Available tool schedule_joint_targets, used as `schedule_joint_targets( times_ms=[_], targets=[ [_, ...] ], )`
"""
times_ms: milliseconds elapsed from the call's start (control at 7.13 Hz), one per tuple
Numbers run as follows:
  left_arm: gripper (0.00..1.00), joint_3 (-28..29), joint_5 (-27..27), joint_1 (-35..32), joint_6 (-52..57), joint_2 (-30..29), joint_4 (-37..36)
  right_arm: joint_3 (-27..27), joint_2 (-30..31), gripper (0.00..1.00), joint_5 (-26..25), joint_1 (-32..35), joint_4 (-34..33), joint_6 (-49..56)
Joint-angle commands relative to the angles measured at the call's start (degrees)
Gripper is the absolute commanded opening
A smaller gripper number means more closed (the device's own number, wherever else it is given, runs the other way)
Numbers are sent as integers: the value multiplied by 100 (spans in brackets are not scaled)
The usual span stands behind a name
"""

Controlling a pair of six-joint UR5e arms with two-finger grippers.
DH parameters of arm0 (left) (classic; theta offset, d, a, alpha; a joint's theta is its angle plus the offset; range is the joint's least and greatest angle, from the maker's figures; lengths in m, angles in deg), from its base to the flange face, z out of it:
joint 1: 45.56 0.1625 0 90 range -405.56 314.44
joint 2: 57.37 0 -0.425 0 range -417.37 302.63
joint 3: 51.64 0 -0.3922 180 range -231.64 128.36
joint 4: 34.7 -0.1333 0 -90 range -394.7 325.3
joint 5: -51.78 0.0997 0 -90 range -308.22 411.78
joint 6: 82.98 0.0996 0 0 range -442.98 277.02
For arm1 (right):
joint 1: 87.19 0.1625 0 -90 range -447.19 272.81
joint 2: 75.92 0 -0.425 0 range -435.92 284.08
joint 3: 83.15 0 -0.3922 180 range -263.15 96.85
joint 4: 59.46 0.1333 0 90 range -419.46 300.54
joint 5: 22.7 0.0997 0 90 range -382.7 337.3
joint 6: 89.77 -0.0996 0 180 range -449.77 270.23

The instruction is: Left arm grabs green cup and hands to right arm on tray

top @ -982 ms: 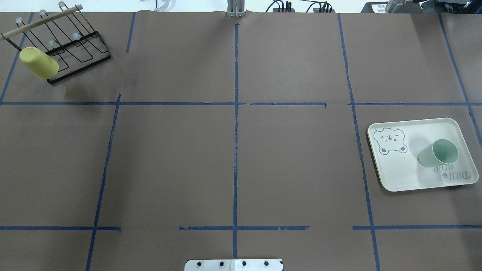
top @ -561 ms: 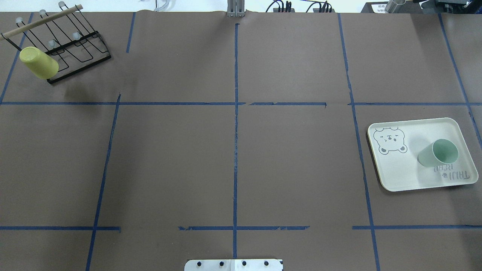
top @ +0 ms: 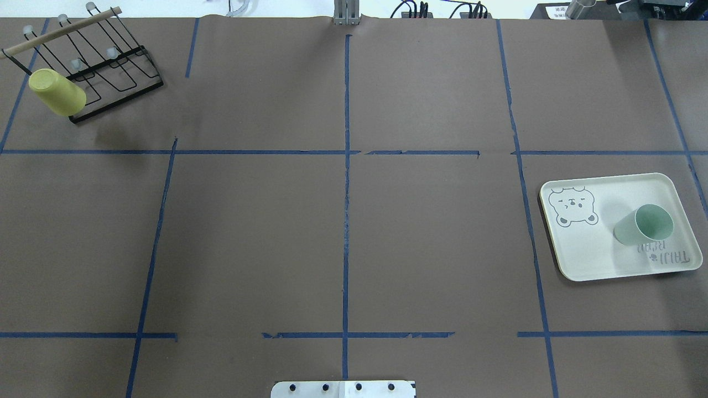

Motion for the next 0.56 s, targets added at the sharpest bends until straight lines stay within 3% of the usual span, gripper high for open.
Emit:
schedule_joint_targets(
  times_ms=[0,421],
  targets=[
    [100,65,-18,10,-22,5,28,-17,-9,100,47,0,3,18],
    [100,154,26,10,39,31,55,-17,8,100,3,0,-6,-26]
  ],
)
